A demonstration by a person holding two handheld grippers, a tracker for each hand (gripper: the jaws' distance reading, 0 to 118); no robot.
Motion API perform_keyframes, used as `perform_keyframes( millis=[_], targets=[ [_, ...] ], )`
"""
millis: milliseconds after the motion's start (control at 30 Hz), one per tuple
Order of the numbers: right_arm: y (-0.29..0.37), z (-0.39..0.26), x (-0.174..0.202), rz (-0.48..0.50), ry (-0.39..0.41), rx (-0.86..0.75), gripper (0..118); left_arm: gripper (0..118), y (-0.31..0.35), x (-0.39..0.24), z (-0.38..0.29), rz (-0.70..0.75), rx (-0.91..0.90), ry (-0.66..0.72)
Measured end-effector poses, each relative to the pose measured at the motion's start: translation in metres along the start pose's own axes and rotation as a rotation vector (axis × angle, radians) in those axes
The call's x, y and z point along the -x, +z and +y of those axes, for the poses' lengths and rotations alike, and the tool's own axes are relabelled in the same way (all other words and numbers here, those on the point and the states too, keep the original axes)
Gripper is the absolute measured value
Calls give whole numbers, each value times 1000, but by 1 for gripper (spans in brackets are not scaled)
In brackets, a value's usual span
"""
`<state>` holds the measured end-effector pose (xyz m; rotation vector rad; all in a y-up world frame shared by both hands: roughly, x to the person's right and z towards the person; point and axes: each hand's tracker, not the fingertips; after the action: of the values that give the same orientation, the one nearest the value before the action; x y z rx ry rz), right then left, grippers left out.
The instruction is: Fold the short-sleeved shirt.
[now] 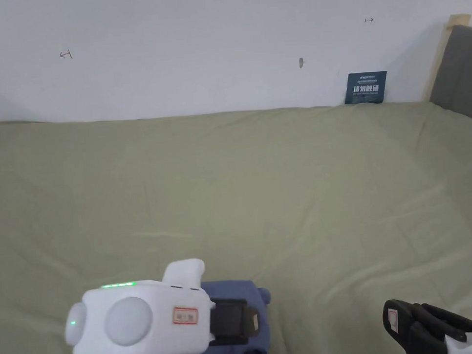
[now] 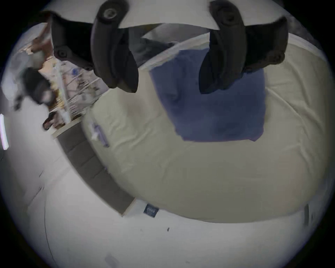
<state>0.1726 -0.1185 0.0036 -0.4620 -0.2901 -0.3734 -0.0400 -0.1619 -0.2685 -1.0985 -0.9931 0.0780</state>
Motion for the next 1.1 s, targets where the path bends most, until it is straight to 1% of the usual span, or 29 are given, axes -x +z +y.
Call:
perform_keyframes(
  millis=[100,133,167,200,233,267,300,333,367,433,467,500,533,567,633,667,767,833,867,900,1000,1033,1067,1100],
  targets=[
    [-8,-4,3,14,-3,25,3,75,27,21,8,-147,-121,80],
    [-10,-5,5,21,-1,36,3,74,29,30,11,-166,-161,89],
    [-11,-7,7,29,3,44,2,70,28,39,14,-153,-186,99],
    [-11,-8,8,37,8,49,2,49,21,45,16,-141,-193,103],
    [-11,-9,10,44,12,50,2,20,13,51,17,-135,-179,98],
    [-11,-10,11,49,14,48,2,0,-1,56,17,-135,-168,98],
    [-10,-10,12,53,13,45,2,0,-14,58,13,-122,-148,82],
    [-9,-9,13,57,10,42,2,0,-31,58,8,-79,-120,68],
    [-8,-8,14,60,6,36,2,0,-47,60,0,-78,-57,63],
    [-3,-5,15,69,2,16,2,0,-70,60,-19,-82,27,59],
    [-1,-3,16,75,4,2,2,0,-77,57,-34,-99,21,53],
    [0,-2,16,78,9,-6,2,0,-82,54,-43,-124,23,53],
    [0,1,17,79,15,-10,2,0,-89,51,-53,-184,49,62],
    [-1,3,18,73,23,-10,2,0,-96,48,-62,-199,82,68],
    [-5,5,20,68,37,-11,2,0,-104,44,-80,-159,125,40],
    [-7,6,20,65,39,-11,2,0,-108,45,-85,-160,132,54],
    [-10,8,21,74,39,-12,2,0,-88,55,-83,-205,83,165],
    [-15,9,22,89,46,-13,2,0,-60,53,-75,-169,25,132],
    [-20,10,22,110,49,-13,2,0,-38,53,-68,-166,-33,116],
    [-28,11,21,168,46,-17,2,0,-18,55,-64,-175,-86,124],
    [-71,7,18,366,-6,59,2,0,49,70,-52,-198,-310,192],
    [-92,2,18,422,-33,84,2,0,69,76,-50,-163,-375,210],
    [-113,-4,21,485,-20,117,2,0,85,83,-49,-116,-428,218],
    [-132,-10,24,559,-26,153,2,0,96,90,-48,-69,-466,223]
  ],
)
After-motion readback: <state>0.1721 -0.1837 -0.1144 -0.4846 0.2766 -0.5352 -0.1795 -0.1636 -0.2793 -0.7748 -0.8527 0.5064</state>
